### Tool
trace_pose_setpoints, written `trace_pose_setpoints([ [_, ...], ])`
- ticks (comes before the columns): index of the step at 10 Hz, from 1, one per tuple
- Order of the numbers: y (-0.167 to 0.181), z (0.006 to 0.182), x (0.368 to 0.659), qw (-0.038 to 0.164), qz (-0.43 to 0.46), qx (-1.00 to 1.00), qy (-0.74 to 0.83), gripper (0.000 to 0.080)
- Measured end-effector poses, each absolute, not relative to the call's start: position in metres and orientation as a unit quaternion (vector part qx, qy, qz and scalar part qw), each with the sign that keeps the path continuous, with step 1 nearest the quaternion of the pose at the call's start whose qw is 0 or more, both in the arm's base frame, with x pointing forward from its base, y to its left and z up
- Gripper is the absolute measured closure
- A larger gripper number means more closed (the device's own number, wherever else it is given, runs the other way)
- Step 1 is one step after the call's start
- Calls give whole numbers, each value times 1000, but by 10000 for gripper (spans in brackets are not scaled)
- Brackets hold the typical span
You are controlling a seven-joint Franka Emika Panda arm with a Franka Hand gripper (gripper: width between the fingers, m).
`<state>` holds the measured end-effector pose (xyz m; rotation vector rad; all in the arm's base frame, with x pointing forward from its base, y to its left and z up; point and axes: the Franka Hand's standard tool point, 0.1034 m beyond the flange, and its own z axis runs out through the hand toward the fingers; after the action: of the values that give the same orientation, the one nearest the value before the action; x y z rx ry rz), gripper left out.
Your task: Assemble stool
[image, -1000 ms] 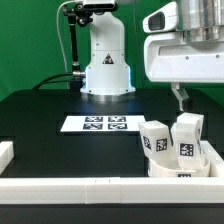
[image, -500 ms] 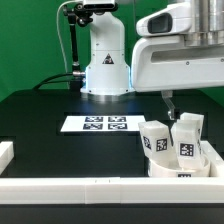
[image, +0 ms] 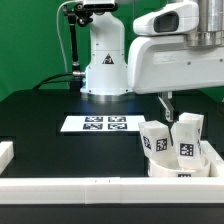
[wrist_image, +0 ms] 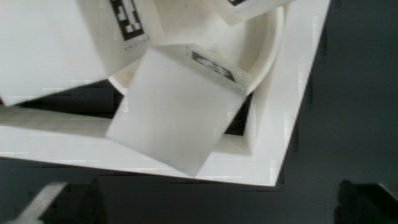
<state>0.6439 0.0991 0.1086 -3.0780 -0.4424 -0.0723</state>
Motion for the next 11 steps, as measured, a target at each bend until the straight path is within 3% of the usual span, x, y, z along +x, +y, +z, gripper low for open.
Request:
trace_pose_setpoints([
  [5,95,96,641,-10,-9,-940,-342,150],
  [10,88,87,640,-25,-1,-909,-417,150],
  [11,87,84,639,-25,1,-909,-416,288],
])
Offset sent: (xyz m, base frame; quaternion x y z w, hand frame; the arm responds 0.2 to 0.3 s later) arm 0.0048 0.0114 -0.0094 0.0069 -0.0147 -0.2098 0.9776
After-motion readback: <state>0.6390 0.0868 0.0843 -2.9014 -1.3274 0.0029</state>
